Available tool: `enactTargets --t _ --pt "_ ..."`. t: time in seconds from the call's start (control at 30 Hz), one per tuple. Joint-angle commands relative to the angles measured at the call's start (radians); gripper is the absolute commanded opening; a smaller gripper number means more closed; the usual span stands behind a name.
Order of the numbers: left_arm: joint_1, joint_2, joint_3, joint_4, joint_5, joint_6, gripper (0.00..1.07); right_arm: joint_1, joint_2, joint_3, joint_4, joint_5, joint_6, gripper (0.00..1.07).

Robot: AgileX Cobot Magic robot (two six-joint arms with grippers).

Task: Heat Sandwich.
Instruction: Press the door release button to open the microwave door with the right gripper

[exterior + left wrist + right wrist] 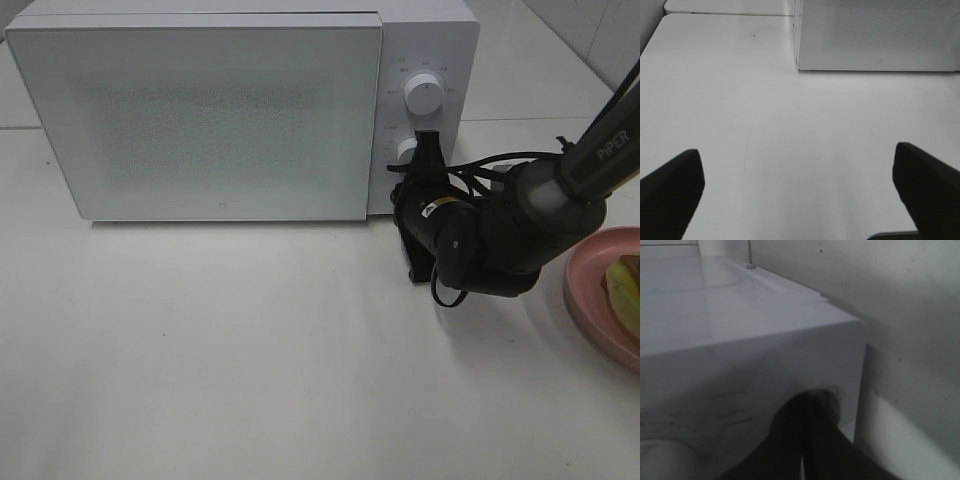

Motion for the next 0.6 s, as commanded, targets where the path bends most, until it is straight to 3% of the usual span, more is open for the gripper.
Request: enactTargets --t 0.03,0.6 --pt "-0.003 -0.020 0.003 -0.008 -0.006 0.001 0.97 -0.052 -0.008 -0.132 -0.044 -0.255 -0.043 0.00" --pt "-0.003 -0.020 0.003 -0.008 -0.006 0.001 0.97 -0.064 -0.013 -0.147 -0.048 -0.236 -0.060 0.00"
